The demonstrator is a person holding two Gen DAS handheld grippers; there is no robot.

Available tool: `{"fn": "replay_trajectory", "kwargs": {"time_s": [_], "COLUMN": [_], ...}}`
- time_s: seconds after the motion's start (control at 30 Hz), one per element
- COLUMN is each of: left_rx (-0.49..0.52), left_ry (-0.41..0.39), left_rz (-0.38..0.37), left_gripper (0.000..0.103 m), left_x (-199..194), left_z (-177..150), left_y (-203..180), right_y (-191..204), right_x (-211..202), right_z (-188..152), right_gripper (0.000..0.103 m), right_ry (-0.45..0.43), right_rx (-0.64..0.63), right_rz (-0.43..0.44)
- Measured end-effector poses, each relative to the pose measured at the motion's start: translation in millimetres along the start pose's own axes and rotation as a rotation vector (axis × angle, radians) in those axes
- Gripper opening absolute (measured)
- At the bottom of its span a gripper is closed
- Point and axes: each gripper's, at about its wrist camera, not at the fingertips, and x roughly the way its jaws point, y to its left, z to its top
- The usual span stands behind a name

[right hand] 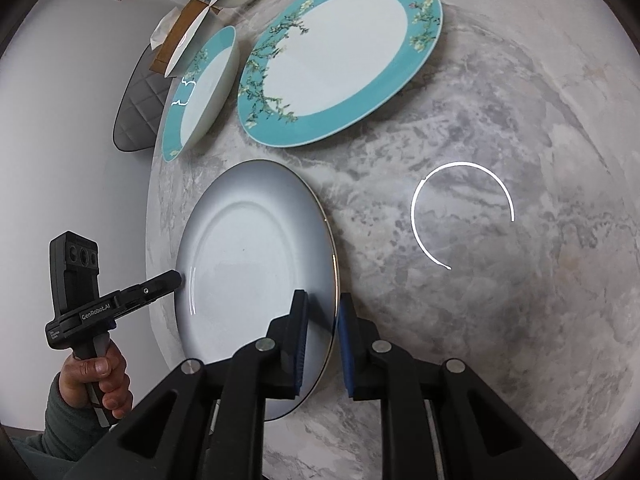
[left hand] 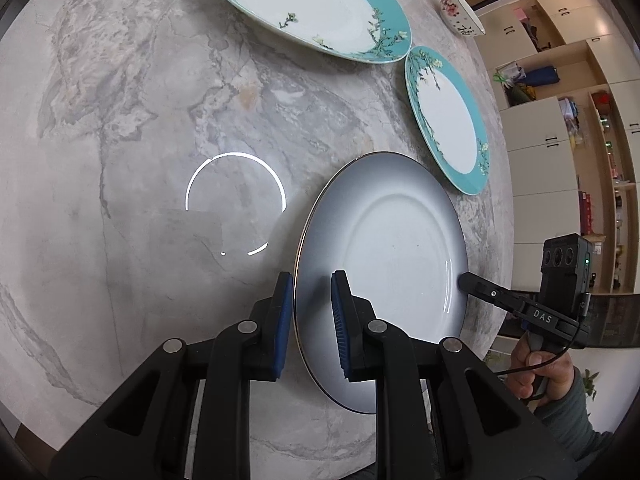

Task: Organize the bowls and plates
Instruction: 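Lift the grey-rimmed plate with both grippers and carry it past the teal plates, then lower the grey-rimmed plate onto the table and open both grippers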

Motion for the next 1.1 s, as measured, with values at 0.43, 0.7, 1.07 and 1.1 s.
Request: {"fn": "replay_trajectory", "kwargs": {"time_s": [0.43,0.7,1.07,1.1], "left_rx": [-0.058,-0.144,0.024,0.051], "left_ry": [0.001,-0.116,-0.3,-0.3], "left_rz": [-0.04,-0.114,-0.15,-0.135], "left_gripper": [0.019,0.062,0.103,0.103], "left_x": [14.4,-23.7,-80.7,-78.3], "left_z": [-3.5,-1.2,47.9,52.2], "left_y": [9.9,20.6,-50.4,-60.4], "right_y": [-2.4,1.6,7.5,8.7], "right_x": [-1.5,-27.8,-130.3,-135.3], "right_z": [4.3,3.5,56.0,63.8], "right_gripper": [0.02,0.079,0.103,0.103], "right_ry": [0.01,-0.042,-0.344,-0.355], "right_rx": [-0.04,-0.038,-0.052,-0.057], "right_rz": [-0.001,0.083,0.167,0.162]}}
